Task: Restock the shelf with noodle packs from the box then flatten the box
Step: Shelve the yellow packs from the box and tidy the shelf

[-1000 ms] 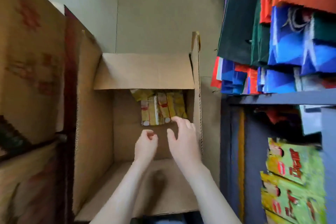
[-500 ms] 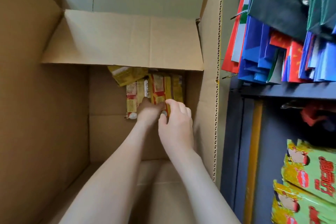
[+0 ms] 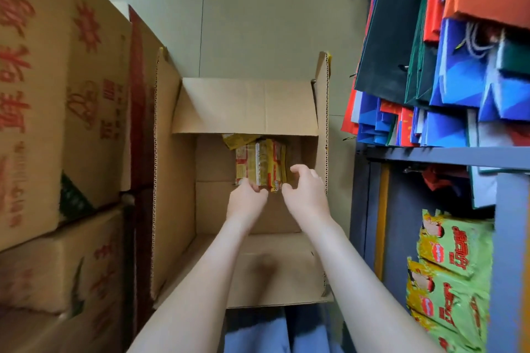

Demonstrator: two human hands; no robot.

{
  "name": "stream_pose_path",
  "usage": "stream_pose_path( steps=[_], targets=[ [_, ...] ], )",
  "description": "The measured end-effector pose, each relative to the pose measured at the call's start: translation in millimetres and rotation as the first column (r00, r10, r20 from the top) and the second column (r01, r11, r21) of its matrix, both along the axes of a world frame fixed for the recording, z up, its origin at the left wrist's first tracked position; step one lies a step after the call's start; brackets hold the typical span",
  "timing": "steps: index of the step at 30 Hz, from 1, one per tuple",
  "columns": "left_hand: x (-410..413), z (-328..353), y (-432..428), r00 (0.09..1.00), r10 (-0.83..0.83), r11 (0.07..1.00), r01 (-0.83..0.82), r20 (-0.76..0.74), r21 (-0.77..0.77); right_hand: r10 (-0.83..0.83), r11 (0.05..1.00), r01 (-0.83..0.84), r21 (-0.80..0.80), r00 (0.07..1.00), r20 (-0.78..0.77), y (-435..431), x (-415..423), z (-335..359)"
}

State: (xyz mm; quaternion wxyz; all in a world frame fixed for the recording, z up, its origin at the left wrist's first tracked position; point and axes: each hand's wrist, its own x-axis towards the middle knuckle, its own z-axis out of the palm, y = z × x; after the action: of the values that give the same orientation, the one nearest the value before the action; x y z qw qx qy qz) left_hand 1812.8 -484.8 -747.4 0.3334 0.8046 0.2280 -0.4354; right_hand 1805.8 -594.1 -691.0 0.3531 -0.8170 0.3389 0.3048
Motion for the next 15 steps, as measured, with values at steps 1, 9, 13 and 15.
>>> stream_pose_path(
  steps=[1, 9, 13, 15],
  targets=[
    [2, -7, 1, 1.0, -0.015, 1.0, 0.015, -0.006, 0.002, -0.01, 1.0, 0.01, -0.003, 1.0, -0.007, 2, 2, -9],
    [9, -112, 2, 0.993, -0.1, 0.995, 0.097, -0.07, -0.038, -0.114, 0.991, 0.11, -0.079, 0.993, -0.044, 21, -5, -120],
    [19, -152, -26, 0.973, -0.22, 0.974, 0.215, -0.072, -0.072, -0.174, 0.979, 0.167, -0.114, 0.983, -0.055, 22, -8, -157],
    [23, -160, -41, 0.957, -0.277, 0.961, 0.275, -0.086, -0.037, -0.166, 0.983, 0.16, -0.092, 0.984, -0.06, 20, -9, -162]
  ],
)
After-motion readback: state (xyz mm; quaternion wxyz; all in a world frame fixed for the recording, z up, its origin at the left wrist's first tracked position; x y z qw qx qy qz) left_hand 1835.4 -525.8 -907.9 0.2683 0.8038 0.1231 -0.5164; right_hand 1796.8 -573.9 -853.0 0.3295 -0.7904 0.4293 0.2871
